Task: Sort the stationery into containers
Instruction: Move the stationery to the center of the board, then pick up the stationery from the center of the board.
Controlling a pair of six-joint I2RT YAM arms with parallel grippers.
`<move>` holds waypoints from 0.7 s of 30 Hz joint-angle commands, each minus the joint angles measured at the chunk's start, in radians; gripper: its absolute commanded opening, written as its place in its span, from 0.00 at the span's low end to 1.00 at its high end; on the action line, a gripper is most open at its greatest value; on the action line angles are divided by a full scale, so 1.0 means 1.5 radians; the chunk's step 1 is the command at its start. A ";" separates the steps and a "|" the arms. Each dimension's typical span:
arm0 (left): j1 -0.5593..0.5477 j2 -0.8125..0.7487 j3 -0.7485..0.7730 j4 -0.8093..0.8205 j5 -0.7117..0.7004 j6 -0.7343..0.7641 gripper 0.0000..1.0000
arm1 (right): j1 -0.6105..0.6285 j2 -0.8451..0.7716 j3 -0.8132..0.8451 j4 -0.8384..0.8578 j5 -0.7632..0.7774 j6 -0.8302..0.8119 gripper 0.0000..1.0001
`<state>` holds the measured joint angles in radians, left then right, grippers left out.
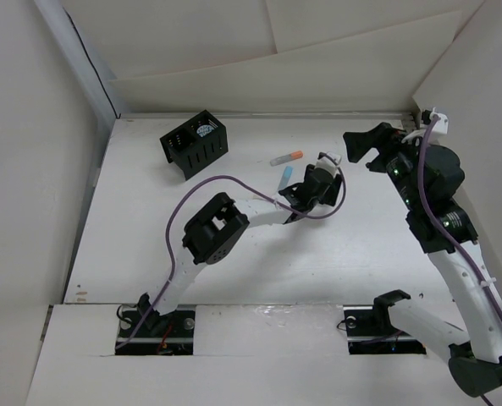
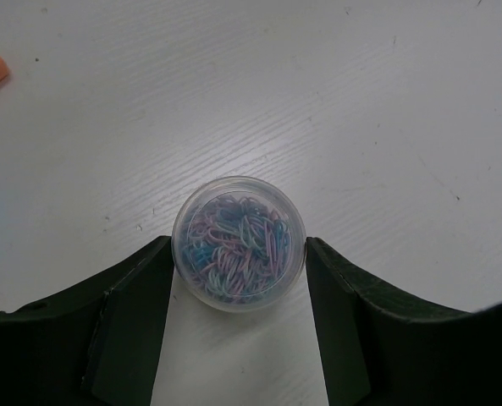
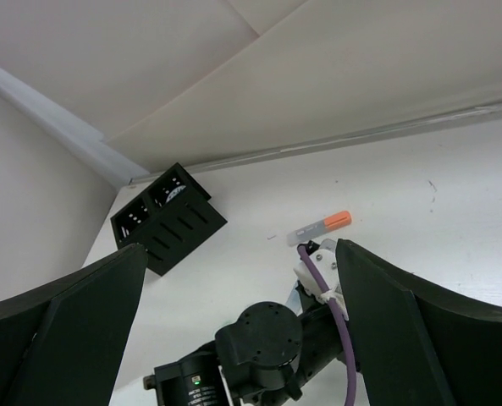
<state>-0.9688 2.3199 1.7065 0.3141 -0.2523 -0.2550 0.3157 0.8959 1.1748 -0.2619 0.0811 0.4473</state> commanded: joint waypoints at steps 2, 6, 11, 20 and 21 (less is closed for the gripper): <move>-0.004 -0.070 -0.033 0.051 -0.008 -0.012 0.28 | 0.006 -0.008 -0.004 0.023 -0.006 -0.008 0.99; -0.004 -0.064 -0.037 0.041 -0.001 -0.012 0.37 | 0.006 -0.008 -0.017 0.029 -0.006 -0.008 0.99; -0.004 -0.041 -0.021 0.019 -0.014 -0.012 0.65 | 0.006 -0.008 -0.017 0.029 -0.006 -0.008 0.99; -0.004 0.000 0.043 -0.023 -0.026 -0.005 0.69 | 0.006 -0.008 -0.023 0.029 -0.006 -0.002 0.99; -0.004 0.008 0.051 -0.030 -0.026 0.001 0.69 | 0.006 -0.008 -0.023 0.029 -0.006 -0.002 0.99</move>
<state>-0.9691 2.3196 1.7363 0.2836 -0.2718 -0.2668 0.3161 0.8959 1.1439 -0.2611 0.0799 0.4450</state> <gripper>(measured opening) 0.684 0.993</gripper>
